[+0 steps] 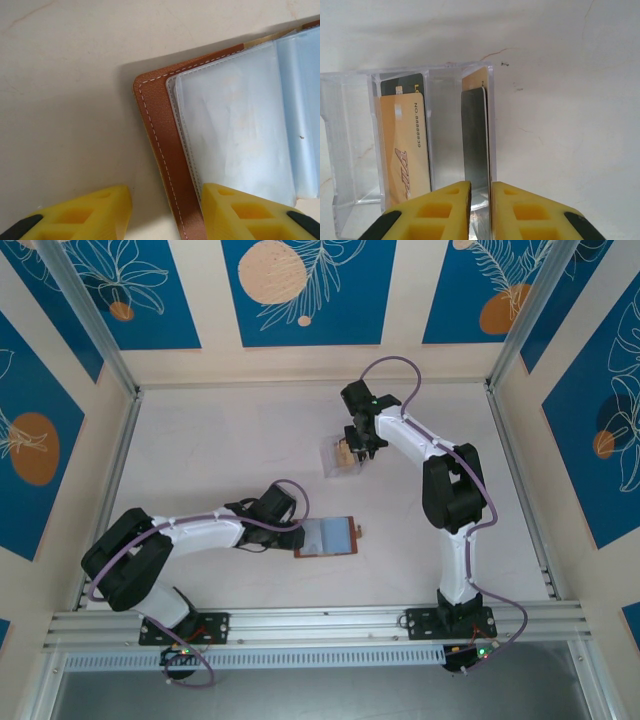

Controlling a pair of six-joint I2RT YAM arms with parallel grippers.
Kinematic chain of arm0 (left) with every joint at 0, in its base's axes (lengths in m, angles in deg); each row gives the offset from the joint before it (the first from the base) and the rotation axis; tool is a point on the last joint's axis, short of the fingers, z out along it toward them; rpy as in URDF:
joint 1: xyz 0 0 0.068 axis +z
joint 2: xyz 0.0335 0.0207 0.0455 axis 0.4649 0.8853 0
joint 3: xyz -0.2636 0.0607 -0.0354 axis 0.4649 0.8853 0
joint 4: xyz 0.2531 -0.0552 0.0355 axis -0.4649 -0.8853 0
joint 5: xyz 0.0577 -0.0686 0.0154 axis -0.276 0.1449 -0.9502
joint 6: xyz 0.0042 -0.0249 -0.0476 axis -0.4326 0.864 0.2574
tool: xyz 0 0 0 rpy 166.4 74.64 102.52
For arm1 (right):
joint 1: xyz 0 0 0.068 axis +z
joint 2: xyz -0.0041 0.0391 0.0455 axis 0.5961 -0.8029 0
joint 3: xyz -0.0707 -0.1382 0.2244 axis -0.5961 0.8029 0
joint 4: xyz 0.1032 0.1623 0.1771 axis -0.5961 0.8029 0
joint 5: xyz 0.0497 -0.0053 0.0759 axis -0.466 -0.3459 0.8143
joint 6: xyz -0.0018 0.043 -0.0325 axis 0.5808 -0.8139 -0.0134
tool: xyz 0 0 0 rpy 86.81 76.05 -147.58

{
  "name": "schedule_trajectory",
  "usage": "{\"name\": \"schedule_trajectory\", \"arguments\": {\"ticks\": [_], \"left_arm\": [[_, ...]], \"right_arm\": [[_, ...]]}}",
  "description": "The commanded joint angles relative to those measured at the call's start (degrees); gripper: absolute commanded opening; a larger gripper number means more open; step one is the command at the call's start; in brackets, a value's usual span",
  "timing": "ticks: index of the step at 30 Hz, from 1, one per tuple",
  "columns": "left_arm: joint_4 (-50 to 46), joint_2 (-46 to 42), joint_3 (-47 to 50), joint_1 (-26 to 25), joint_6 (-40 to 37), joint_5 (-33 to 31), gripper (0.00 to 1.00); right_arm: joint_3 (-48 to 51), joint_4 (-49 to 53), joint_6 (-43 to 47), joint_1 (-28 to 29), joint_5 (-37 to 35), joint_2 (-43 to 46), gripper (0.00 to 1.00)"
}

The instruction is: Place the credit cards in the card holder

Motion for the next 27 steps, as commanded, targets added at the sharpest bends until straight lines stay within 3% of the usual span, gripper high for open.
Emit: {"name": "schedule_trajectory", "arguments": {"ticks": [1,27], "left_arm": [[-1.56,1.37,1.22,-0.68,-0.1,-0.38,0.44],[-1.2,1.47,1.51,-0.69,-0.25,-0.34,0.44]], "right_arm": [[1.12,1.8,-0.74,0.21,0.92,3.22,0.21],[3.53,4.7,-3.27,2.82,-1.43,4.39,0.14]]}}
